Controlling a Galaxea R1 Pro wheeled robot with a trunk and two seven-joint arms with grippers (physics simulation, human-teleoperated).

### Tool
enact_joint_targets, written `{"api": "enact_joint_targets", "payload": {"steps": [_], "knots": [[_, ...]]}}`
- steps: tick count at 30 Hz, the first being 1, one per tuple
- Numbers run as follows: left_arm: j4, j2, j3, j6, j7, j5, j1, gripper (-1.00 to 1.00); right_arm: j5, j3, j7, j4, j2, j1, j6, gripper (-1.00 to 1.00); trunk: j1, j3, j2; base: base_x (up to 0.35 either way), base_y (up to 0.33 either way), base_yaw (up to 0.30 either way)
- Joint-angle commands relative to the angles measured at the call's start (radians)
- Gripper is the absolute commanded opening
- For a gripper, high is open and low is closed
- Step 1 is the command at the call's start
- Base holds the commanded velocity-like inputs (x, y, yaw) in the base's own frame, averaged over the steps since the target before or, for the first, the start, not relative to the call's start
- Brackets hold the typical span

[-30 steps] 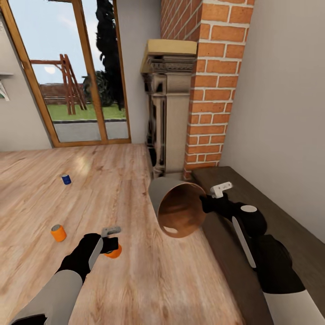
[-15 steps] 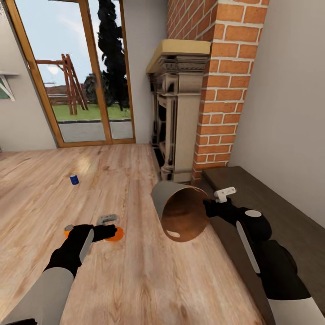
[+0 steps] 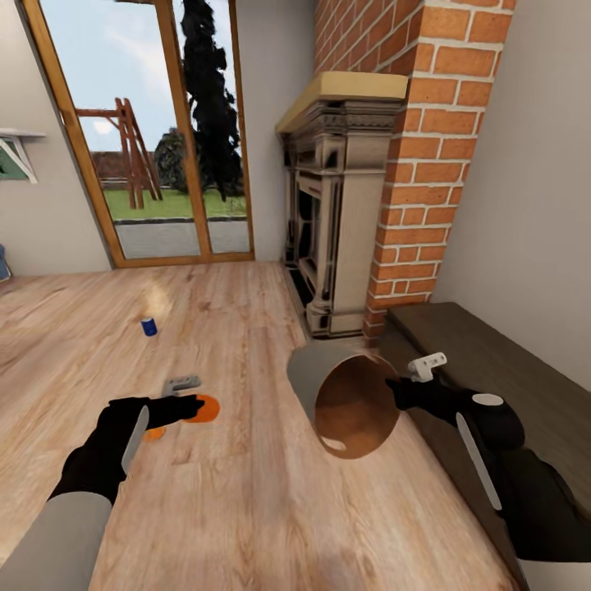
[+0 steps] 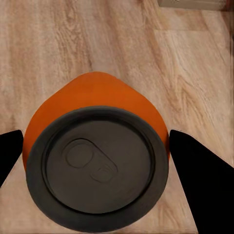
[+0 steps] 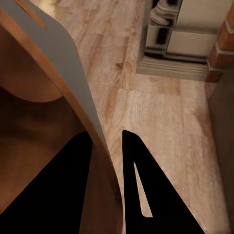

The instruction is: Put the three can of soda from the living room inside the tash can in the kitchen.

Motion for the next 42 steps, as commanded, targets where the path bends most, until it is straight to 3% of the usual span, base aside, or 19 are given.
{"api": "enact_joint_targets", "payload": {"steps": [1,7,16,25,30,35,42], "knots": [[-0.006,0.009,-0.002,0.001,-0.026,0.000,0.009,-1.00,-0.014,-0.018,0.035,-0.001,-0.003,0.004,0.002,-1.00,0.000,0.000,0.000,0.000,0.275,0.000],[-0.033,0.022,-0.007,0.008,-0.072,0.000,0.042,-1.00,-0.012,-0.033,0.067,-0.001,-0.006,0.007,0.005,-1.00,0.000,0.000,0.000,0.000,0.213,0.000],[-0.117,0.026,-0.007,0.028,-0.091,0.000,0.113,-1.00,-0.014,-0.033,0.074,-0.001,-0.005,0.009,0.037,-1.00,0.000,0.000,0.000,0.000,0.044,0.000],[-0.136,0.025,-0.009,0.034,-0.097,0.000,0.133,-1.00,-0.013,-0.034,0.073,0.010,-0.005,0.030,0.060,-1.00,-0.004,0.035,0.002,0.000,0.003,0.000],[-0.181,0.026,-0.018,0.048,-0.173,0.001,0.136,-1.00,-0.011,-0.039,0.064,0.040,-0.006,0.032,0.063,-1.00,-0.006,0.054,0.003,0.000,0.000,0.000],[-0.235,0.026,-0.020,0.076,-0.194,0.001,0.152,-1.00,-0.010,-0.040,0.063,0.045,-0.006,0.032,0.067,-1.00,-0.009,0.074,0.004,0.000,0.000,0.000],[-0.309,0.027,-0.031,0.104,-0.228,0.000,0.189,-1.00,-0.009,-0.040,0.060,0.047,-0.002,0.032,0.154,-1.00,-0.029,0.097,0.040,0.000,0.000,0.000]]}}
